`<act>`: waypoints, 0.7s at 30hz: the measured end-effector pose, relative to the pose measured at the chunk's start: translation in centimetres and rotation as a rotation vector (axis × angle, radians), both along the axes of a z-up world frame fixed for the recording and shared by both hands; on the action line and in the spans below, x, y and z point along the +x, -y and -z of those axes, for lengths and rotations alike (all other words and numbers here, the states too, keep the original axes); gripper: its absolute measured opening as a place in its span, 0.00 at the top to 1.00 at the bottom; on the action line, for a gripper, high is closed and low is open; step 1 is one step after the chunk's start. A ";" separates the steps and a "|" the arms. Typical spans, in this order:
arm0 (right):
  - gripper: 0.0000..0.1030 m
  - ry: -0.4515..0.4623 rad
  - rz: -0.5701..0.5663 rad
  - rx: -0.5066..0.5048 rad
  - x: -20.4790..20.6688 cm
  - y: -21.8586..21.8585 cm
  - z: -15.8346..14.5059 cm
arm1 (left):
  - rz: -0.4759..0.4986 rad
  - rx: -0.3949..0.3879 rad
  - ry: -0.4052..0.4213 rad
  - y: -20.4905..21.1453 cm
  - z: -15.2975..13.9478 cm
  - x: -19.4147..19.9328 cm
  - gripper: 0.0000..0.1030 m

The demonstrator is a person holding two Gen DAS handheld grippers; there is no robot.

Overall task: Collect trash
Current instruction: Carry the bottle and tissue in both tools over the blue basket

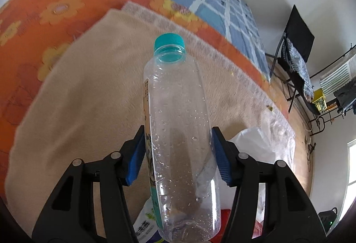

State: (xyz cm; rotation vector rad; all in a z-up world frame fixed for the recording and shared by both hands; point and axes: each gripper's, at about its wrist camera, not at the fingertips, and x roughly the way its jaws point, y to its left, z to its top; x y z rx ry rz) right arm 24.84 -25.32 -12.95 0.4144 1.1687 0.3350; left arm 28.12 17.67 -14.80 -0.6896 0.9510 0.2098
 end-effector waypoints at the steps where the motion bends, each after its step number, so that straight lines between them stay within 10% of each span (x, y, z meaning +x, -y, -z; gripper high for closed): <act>1: 0.44 0.010 -0.001 -0.001 -0.2 0.1 -0.4 | 0.001 0.009 0.010 -0.2 -0.6 -0.4 0.44; 21: 0.44 0.213 -0.080 0.003 -9.0 3.2 -8.3 | 0.161 0.124 0.148 4.6 -10.5 -13.5 0.44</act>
